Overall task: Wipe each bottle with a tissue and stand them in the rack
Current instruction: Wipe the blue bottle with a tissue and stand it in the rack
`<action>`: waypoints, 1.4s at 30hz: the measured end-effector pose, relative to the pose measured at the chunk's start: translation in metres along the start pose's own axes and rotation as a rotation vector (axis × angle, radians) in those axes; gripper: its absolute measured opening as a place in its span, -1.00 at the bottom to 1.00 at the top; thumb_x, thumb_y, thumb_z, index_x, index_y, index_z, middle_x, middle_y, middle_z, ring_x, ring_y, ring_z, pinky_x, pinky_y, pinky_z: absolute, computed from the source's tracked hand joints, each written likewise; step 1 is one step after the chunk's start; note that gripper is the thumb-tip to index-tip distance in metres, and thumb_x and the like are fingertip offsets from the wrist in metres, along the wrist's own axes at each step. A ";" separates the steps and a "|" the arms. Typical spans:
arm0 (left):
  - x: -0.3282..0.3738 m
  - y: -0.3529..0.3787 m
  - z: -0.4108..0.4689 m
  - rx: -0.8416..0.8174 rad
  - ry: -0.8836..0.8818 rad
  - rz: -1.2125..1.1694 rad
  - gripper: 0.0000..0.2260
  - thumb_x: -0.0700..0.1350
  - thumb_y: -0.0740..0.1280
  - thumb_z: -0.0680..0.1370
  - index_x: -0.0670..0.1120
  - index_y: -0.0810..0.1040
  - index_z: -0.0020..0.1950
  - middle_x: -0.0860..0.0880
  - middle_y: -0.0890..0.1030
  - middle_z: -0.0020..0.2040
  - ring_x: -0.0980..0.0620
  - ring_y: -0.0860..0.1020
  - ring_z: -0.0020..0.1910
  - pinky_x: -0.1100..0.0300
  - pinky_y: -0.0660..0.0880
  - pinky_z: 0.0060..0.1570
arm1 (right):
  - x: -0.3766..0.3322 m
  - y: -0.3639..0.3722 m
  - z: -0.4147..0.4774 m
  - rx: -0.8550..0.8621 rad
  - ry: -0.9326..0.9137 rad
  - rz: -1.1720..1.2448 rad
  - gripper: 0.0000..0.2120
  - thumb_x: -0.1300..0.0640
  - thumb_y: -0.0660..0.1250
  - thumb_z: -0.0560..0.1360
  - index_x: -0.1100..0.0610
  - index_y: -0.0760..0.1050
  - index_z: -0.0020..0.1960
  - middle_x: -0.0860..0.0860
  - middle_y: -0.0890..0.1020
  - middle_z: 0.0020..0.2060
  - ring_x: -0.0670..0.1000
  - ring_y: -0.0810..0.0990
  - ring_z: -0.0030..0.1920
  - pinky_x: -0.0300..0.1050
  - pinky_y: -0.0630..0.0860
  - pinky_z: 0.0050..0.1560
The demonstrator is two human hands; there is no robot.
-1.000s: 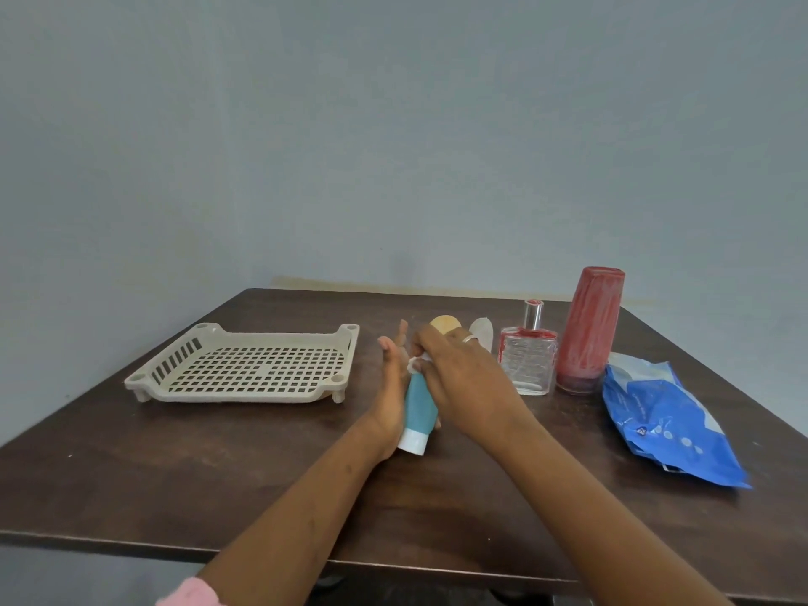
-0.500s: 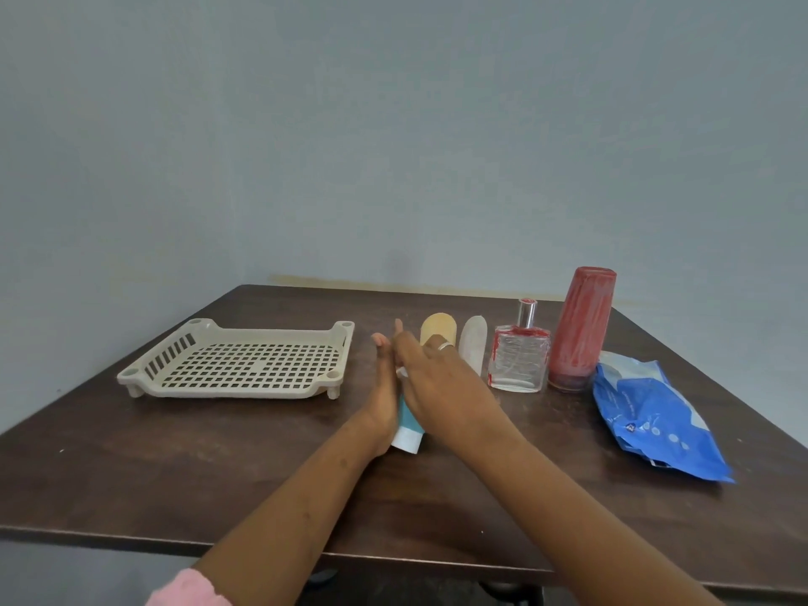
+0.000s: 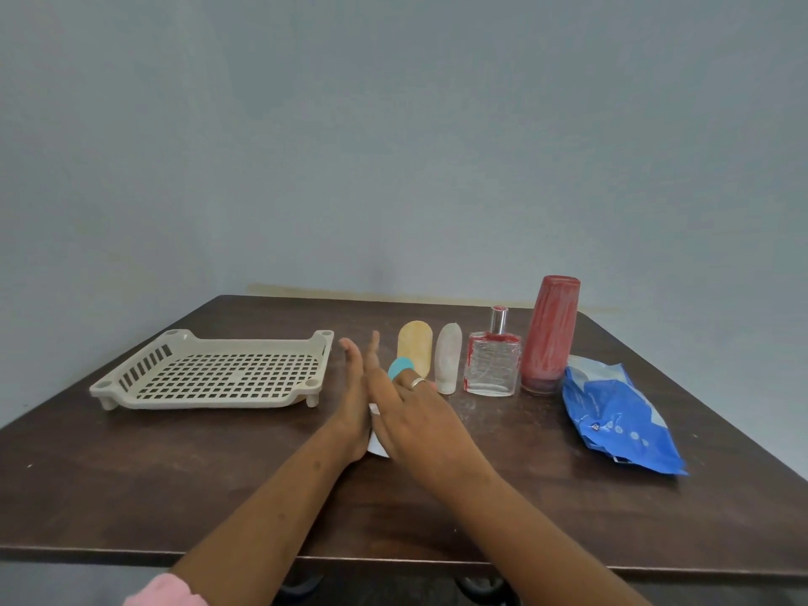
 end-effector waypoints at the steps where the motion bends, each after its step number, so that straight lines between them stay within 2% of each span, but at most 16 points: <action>1: 0.003 0.002 -0.003 0.000 0.004 -0.001 -0.07 0.70 0.00 0.07 0.42 0.26 0.40 -0.14 0.29 0.52 -0.12 0.37 0.43 -0.12 0.29 0.41 | 0.002 0.001 0.001 0.016 0.000 0.008 -0.54 0.22 0.45 0.36 0.17 0.33 0.18 0.05 0.60 -0.27 0.01 0.49 -0.27 -0.16 0.51 -0.36; 4: 0.010 0.011 -0.009 -0.003 0.021 0.029 -0.27 0.47 -0.18 0.41 0.23 0.23 0.50 -0.12 0.39 0.45 -0.10 0.45 0.36 0.00 0.43 0.28 | 0.006 -0.005 0.008 0.043 0.028 0.007 -0.64 0.23 0.28 0.48 0.25 0.36 0.26 0.12 0.58 -0.21 0.09 0.49 -0.19 -0.02 0.54 -0.29; 6: 0.007 0.013 -0.009 -0.019 0.015 0.055 -0.24 0.43 -0.18 0.42 0.11 0.30 0.49 -0.11 0.52 0.35 -0.04 0.54 0.25 0.06 0.50 0.20 | 0.017 -0.017 0.017 0.080 0.133 0.114 -0.65 0.20 0.20 0.54 0.23 0.33 0.31 0.19 0.53 -0.11 0.18 0.49 -0.12 0.04 0.50 -0.19; 8: 0.003 0.013 -0.006 -0.046 0.002 0.082 -0.22 0.42 -0.16 0.43 0.00 0.39 0.42 -0.06 0.69 0.04 0.04 0.66 -0.06 0.16 0.59 -0.10 | 0.026 -0.022 0.024 0.097 0.177 0.177 -0.74 0.20 0.15 0.57 0.20 0.39 0.24 0.19 0.51 -0.06 0.20 0.48 -0.08 0.04 0.44 -0.11; 10: 0.001 0.012 -0.004 -0.076 -0.001 0.108 -0.23 0.43 -0.12 0.41 0.07 0.30 0.49 -0.02 0.69 -0.12 -0.01 0.62 -0.27 0.17 0.54 -0.34 | 0.040 -0.025 0.029 0.179 0.223 0.216 -0.87 0.22 0.21 0.54 0.17 0.49 0.05 0.12 0.56 -0.16 0.13 0.49 -0.13 -0.03 0.42 -0.15; 13: 0.002 0.015 -0.005 -0.126 0.030 0.102 -0.13 0.57 0.15 0.19 0.34 0.17 0.47 0.04 0.67 0.00 0.01 0.54 -0.34 0.18 0.49 -0.45 | 0.070 -0.013 0.030 0.153 0.415 0.486 -0.92 0.19 0.28 0.51 0.09 0.55 -0.06 -0.03 0.60 -0.23 -0.10 0.49 -0.21 -0.28 0.38 -0.24; 16: 0.001 0.014 -0.001 -0.173 0.063 0.130 0.10 0.62 0.34 -0.07 0.38 0.15 0.44 0.01 0.58 0.22 0.09 0.60 -0.33 0.16 0.52 -0.46 | 0.081 -0.005 0.025 0.119 0.467 0.623 -0.89 0.20 0.30 0.51 0.11 0.61 -0.05 -0.10 0.58 -0.25 -0.21 0.49 -0.27 -0.46 0.34 -0.26; 18: 0.000 0.013 0.000 -0.187 0.071 0.140 0.14 0.61 0.36 -0.08 0.37 0.11 0.47 -0.03 0.48 0.36 0.09 0.63 -0.27 0.14 0.53 -0.43 | 0.084 -0.002 0.022 0.122 0.491 0.662 -0.88 0.21 0.30 0.52 0.12 0.62 -0.04 -0.11 0.58 -0.24 -0.22 0.49 -0.26 -0.49 0.35 -0.25; 20: 0.000 0.011 0.002 -0.181 0.072 0.125 0.17 0.60 0.37 -0.08 0.36 0.09 0.49 -0.05 0.43 0.40 0.08 0.63 -0.23 0.12 0.54 -0.42 | 0.087 0.004 0.017 0.115 0.542 0.712 -0.87 0.21 0.28 0.53 0.10 0.61 -0.03 -0.13 0.57 -0.24 -0.22 0.49 -0.26 -0.49 0.36 -0.27; 22: 0.001 0.010 0.002 -0.173 0.086 0.091 0.20 0.58 0.39 -0.09 0.33 0.08 0.51 -0.08 0.44 0.38 0.08 0.65 -0.25 0.11 0.55 -0.44 | 0.088 0.008 0.013 0.118 0.580 0.752 -0.87 0.19 0.26 0.55 0.08 0.59 -0.04 -0.16 0.56 -0.26 -0.19 0.50 -0.27 -0.43 0.40 -0.27; 26: 0.006 0.010 -0.001 -0.167 0.152 0.072 0.13 0.57 0.40 -0.01 0.29 0.14 0.50 -0.21 0.47 0.28 0.06 0.63 -0.33 0.08 0.55 -0.46 | 0.089 0.015 0.006 0.148 0.633 0.876 -0.90 0.18 0.27 0.54 0.06 0.57 -0.05 -0.13 0.57 -0.26 -0.13 0.52 -0.25 -0.18 0.54 -0.19; 31: 0.014 0.015 -0.007 -0.171 0.219 0.144 0.06 0.57 0.38 0.02 0.15 0.26 0.43 -0.15 0.55 0.07 0.04 0.62 -0.34 0.10 0.57 -0.48 | 0.091 0.026 -0.012 0.170 0.746 1.169 -0.87 0.17 0.26 0.56 0.10 0.58 0.02 0.02 0.65 -0.12 -0.10 0.59 -0.16 -0.35 0.46 -0.28; 33: 0.018 0.011 -0.006 -0.126 0.298 0.192 -0.01 0.58 0.34 0.08 0.07 0.34 0.37 -0.18 0.56 0.03 0.09 0.59 -0.33 0.19 0.54 -0.43 | 0.089 0.036 -0.019 0.173 0.811 1.329 -0.86 0.16 0.27 0.56 0.12 0.58 0.07 0.07 0.66 -0.04 -0.02 0.62 -0.04 -0.23 0.54 -0.13; 36: 0.024 0.007 -0.006 -0.064 0.403 0.292 -0.13 0.60 0.26 0.18 0.01 0.47 0.25 -0.20 0.54 0.17 0.10 0.53 -0.20 0.31 0.46 -0.27 | 0.083 0.044 -0.028 0.208 0.855 1.524 -0.85 0.20 0.28 0.55 0.18 0.56 0.07 0.12 0.66 0.00 0.04 0.62 0.04 -0.04 0.53 0.13; 38: 0.029 0.008 -0.009 -0.051 0.445 0.287 -0.18 0.58 0.26 0.21 -0.03 0.51 0.17 -0.09 0.56 0.15 0.10 0.51 -0.17 0.32 0.45 -0.22 | 0.079 0.045 -0.032 0.230 0.864 1.586 -0.89 0.23 0.28 0.54 0.20 0.55 0.04 0.14 0.67 -0.02 0.02 0.63 -0.02 -0.05 0.53 0.11; 42: 0.030 0.008 -0.011 -0.043 0.472 0.292 -0.17 0.57 0.26 0.25 -0.12 0.55 0.14 -0.09 0.59 0.10 0.13 0.54 -0.14 0.27 0.46 -0.16 | 0.066 0.049 -0.032 0.224 0.894 1.641 -0.94 0.24 0.29 0.53 0.18 0.51 0.00 0.08 0.67 -0.08 -0.05 0.63 -0.11 -0.17 0.56 -0.10</action>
Point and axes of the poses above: each hand's wrist, its own z-axis towards the middle knuckle, its own y-axis out of the palm, x = y × z, the point moved 7 cm from there along z, towards the middle knuckle
